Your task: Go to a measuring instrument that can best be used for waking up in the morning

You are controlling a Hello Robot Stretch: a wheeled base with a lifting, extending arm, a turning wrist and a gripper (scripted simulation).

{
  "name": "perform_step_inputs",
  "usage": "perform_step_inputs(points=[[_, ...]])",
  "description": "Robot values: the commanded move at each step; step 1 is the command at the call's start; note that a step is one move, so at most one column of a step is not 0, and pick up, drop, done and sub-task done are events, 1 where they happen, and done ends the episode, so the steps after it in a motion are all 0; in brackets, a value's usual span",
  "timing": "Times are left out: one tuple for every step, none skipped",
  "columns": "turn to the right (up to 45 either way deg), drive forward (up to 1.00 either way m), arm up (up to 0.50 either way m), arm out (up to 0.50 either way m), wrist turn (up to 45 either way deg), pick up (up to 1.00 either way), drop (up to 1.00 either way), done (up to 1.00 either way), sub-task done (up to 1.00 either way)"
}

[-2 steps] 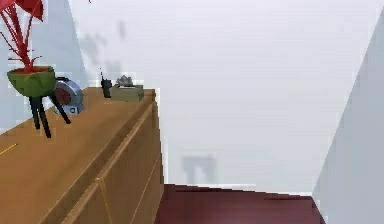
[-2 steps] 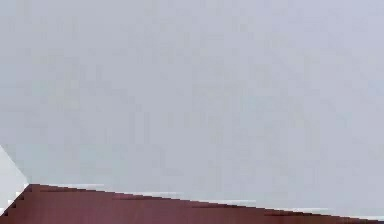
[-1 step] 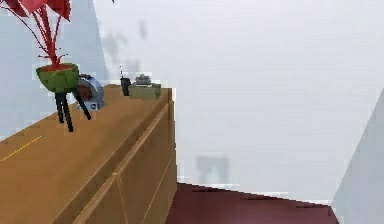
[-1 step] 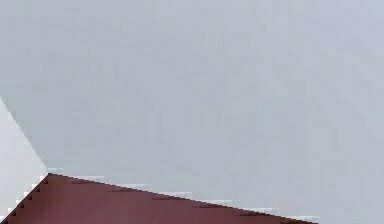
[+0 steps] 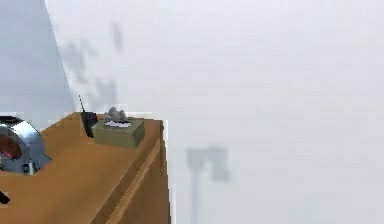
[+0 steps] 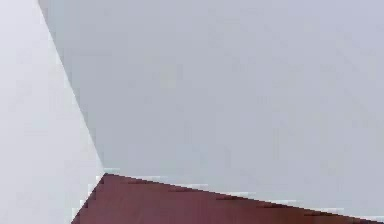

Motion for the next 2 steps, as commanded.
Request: perform_step_inputs(points=[[-42.0,0.0,0.0,0.0,0.0,0.0,0.0,0.0,0.0],[0.0,0.0,0.0,0.0,0.0,0.0,0.0,1.0,0.0]])
